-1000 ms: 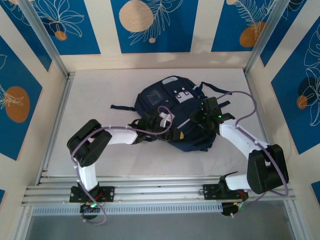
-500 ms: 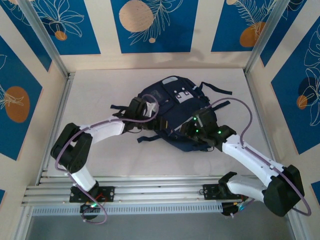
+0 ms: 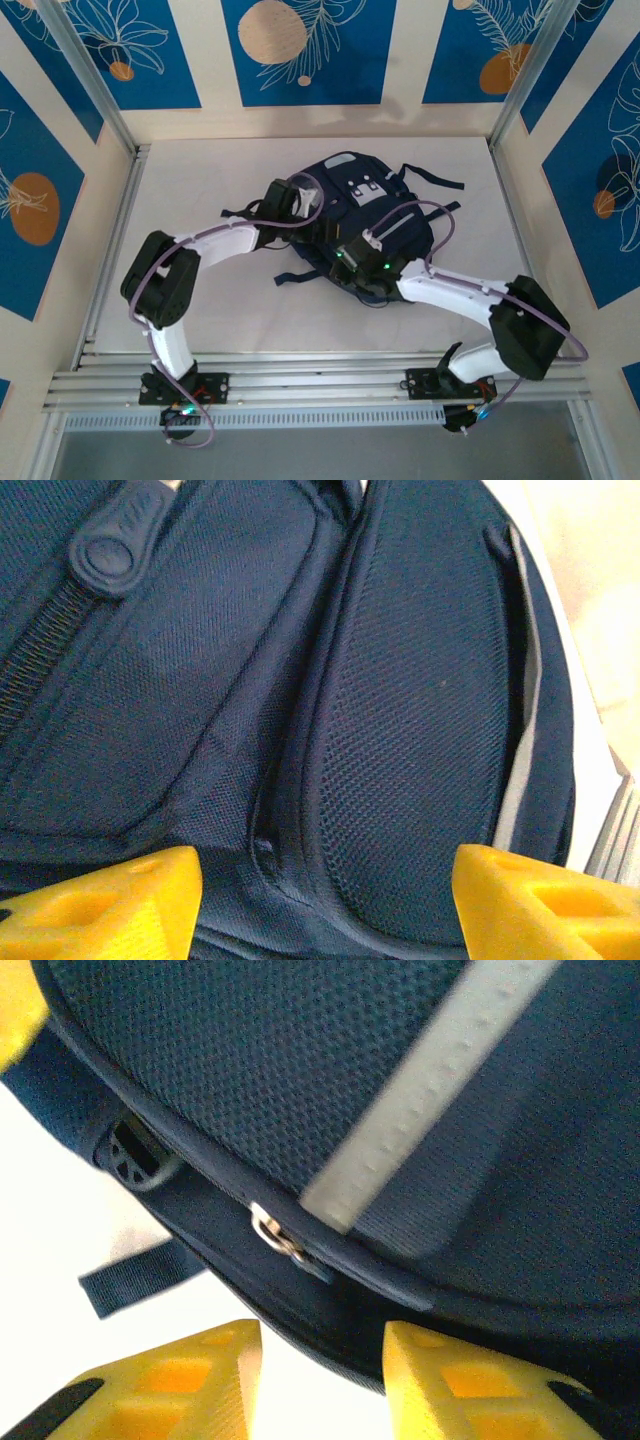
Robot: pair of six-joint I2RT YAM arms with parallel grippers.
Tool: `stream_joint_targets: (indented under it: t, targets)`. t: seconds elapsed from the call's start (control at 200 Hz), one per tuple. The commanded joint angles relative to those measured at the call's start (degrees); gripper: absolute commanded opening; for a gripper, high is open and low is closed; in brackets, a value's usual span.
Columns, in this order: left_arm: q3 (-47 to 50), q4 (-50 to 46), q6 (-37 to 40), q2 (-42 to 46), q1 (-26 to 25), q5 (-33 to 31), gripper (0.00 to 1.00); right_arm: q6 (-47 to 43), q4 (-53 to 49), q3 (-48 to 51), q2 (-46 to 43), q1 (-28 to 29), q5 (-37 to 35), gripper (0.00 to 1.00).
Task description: Pack books, pencil case, and school supplies into a backpack
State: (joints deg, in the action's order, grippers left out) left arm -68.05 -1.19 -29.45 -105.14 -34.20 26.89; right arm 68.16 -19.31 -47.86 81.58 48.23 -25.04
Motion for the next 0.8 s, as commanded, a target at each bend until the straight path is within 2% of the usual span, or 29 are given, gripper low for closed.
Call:
stream_joint_targets:
  t: [0.0,0.095,0.305,0.43,0.53,0.605,0.72,0.795]
  targets:
    - [-0.1,2.3,-0.7,-2.3,-0.7,3.1,0.66,5.3,3.7,-2.5,4.1,0.6,-7.5,0.35]
    - [1.3,4.2,-2.2,-3.3,-1.0,4.6,0.65,6.9,3.9,-4.2,7.6,0.9,-11.7,0.35]
    - [4.3,7.7,-4.4,-2.8,-1.4,6.5,0.62,14.4,-6.0,-10.5,15.6,1.5,-23.5,0.33]
    - [5.1,8.8,-5.4,-3.2,-1.7,7.2,0.61,15.0,-8.1,-12.9,19.3,1.3,-26.4,0.25]
    - [5.2,8.8,-5.5,-3.4,-1.6,7.1,0.61,14.5,-8.2,-12.9,20.2,1.0,-26.6,0.13]
    - [4.7,8.6,-5.2,-3.6,-1.6,6.7,0.62,10.9,-5.2,-11.3,18.8,0.9,-25.5,0.00]
    - [2.5,8.0,-4.9,-4.5,-1.4,5.1,0.65,3.5,0.7,-8.6,15.4,0.4,-21.6,0.00]
    - [0.9,8.5,-5.2,-5.6,-1.3,4.0,0.66,-0.4,2.7,-6.8,12.9,-0.4,-16.4,0.00]
